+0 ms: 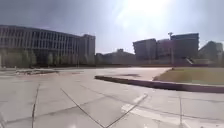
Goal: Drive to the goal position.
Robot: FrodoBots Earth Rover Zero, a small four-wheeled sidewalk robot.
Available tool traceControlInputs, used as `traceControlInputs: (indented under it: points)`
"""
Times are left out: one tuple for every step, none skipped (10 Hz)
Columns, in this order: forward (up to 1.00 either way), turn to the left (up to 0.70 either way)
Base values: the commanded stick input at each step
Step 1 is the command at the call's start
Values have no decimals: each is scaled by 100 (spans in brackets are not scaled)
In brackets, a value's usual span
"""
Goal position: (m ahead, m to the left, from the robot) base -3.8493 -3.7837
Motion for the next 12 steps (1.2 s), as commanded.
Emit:
traceControlInputs:
  points:
    - [70, 1]
    - [70, 1]
    - [70, 1]
    - [70, 1]
    - [70, 1]
    - [70, 1]
    - [70, 1]
    - [70, 1]
    - [70, 1]
    - [70, 1]
    - [70, 1]
    - [70, 1]
